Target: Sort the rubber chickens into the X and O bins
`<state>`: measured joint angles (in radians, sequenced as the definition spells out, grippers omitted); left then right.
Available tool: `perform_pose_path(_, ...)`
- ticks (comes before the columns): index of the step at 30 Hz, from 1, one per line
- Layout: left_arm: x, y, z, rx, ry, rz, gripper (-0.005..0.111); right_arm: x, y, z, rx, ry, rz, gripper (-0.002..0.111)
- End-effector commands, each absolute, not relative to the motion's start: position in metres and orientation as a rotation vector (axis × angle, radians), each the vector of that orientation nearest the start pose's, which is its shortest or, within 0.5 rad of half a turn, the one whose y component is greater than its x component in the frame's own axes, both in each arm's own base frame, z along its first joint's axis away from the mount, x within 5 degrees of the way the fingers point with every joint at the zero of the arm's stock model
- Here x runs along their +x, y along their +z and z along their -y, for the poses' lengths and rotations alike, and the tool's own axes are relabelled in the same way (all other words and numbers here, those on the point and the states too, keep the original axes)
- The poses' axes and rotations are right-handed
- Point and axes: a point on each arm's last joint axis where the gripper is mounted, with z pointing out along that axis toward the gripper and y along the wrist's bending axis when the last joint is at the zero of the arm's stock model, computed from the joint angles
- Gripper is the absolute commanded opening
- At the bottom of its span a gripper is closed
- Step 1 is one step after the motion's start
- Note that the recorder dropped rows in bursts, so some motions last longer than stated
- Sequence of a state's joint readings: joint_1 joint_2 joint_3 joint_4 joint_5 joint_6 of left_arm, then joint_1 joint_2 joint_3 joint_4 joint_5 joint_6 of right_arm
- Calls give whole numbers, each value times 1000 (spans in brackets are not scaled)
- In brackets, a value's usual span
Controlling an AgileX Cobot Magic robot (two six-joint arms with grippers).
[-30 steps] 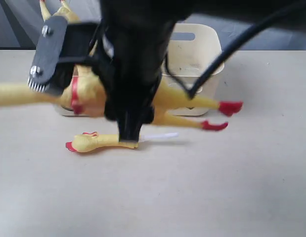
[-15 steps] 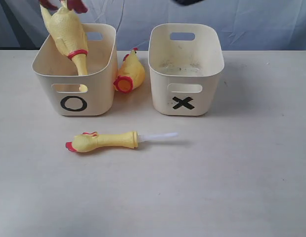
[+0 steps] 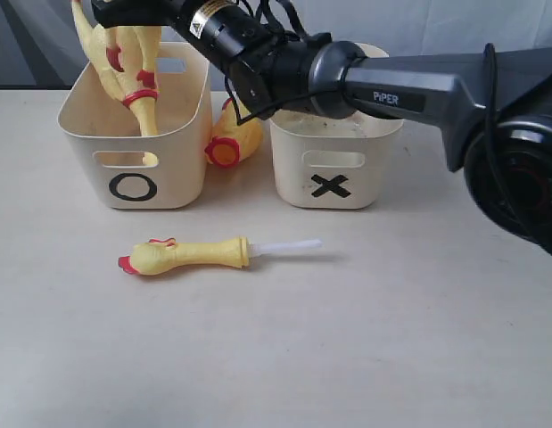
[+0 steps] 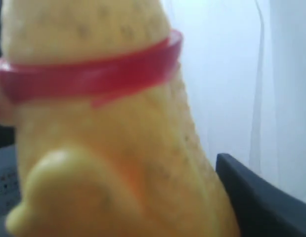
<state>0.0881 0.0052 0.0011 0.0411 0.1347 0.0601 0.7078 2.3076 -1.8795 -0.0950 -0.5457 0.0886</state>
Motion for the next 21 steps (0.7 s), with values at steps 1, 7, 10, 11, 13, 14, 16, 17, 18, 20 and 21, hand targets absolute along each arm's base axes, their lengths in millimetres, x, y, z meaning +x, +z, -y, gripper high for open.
perform_pose_path(1,56,201,-5,11,139,-1620,0,431,262,-371,-533,599,-1545,0)
perform_pose_path(7,56,201,-5,11,139,-1620,0,435,264,-372,-573,549,-1699,59)
perform_pose_path(10,56,201,-5,11,139,-1620,0,434,261,-370,-602,515,-1804,80)
perform_pose_path(11,56,201,-5,11,139,-1620,0,432,260,-369,-617,498,-1854,79)
perform_pose_path(13,56,201,-5,11,139,-1620,0,429,262,-366,-637,471,-1929,74)
perform_pose_path(14,56,201,-5,11,139,-1620,0,428,265,-364,-648,459,-1948,72)
perform_pose_path(16,56,201,-5,11,139,-1620,0,421,278,-359,-667,440,-1988,69)
perform_pose_path(17,56,201,-5,11,139,-1620,0,416,283,-359,-697,429,-1996,69)
perform_pose_path(18,56,201,-5,11,139,-1620,0,411,291,-358,-755,399,-1991,69)
perform_pose_path(20,56,201,-5,11,139,-1620,0,398,306,-356,-863,353,-1985,69)
perform_pose_path(21,56,201,-5,11,139,-1620,0,391,315,-354,-914,332,-1975,69)
